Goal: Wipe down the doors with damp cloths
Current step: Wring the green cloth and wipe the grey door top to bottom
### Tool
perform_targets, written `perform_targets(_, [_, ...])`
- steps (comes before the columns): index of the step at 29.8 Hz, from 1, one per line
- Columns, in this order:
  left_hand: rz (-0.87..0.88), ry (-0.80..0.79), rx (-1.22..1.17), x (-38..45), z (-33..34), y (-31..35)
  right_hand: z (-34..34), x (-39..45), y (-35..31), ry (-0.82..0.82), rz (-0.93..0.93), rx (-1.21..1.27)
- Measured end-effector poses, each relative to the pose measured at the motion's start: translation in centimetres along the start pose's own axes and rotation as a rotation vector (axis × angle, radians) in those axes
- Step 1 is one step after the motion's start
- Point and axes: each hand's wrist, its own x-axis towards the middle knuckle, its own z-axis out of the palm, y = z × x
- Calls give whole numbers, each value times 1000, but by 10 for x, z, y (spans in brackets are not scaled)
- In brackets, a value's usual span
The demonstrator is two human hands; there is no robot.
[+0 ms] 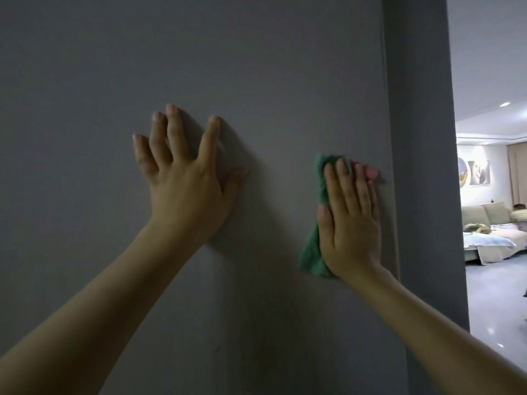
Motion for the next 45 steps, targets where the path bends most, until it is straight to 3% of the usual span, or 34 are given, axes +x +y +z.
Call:
perform_targets(2, [-2,-1,-5,-1,0,0,-7,-9,20,-51,-249,-7])
perform_targets(4, [0,-6,-1,-1,0,-1,-12,-1,39,-74,-336,-20])
perform_targets(6, [-1,-3,-11,0,0,0,-12,5,41,-56,-204,-6])
perform_targets(9, [-10,11,-18,-1,1,1,-1,-5,12,62,168,23])
perform_targets(10, [-12,12,-15,-1,1,1,2,-13,2,79,189,8])
perform_targets(16, [-9,-12,2,-1,-1,-1,-10,-31,31,-120,-488,-36])
perform_targets(18, [-7,-17,1,0,-2,-1,-12,-19,40,-84,-339,-27])
perform_targets(21, [-9,-23,9,0,-2,0,-2,-23,10,46,132,-2])
perform_targets(22, [-10,-23,9,0,-1,0,2,-31,-2,52,139,-11])
perform_targets(26, [-8,-26,14,0,-3,-1,0,-56,-1,-138,-442,-4])
perform_targets(28, [-8,-27,10,0,-4,0,-6,-44,18,-167,-603,-35])
perform_targets(30, [-10,-27,4,0,-5,0,-8,-34,23,-109,-460,-24])
perform_targets(33, [-16,-27,9,0,-4,0,-3,-39,-6,43,21,14])
perform_targets(35, [-20,-31,8,-1,-5,0,3,-54,-24,22,-1,13])
perform_targets(39, [-15,-50,-15,-4,-10,-2,-3,-58,-7,-155,-473,-4])
perform_targets(41, [-18,-42,-67,-7,-15,-7,-6,-44,4,-146,-539,-12])
perform_targets(42, [-27,-35,-83,-11,-17,-11,-5,-36,4,-111,-462,-7])
perform_targets(45, [-94,-15,-74,-29,-23,-25,0,-24,-22,32,39,10])
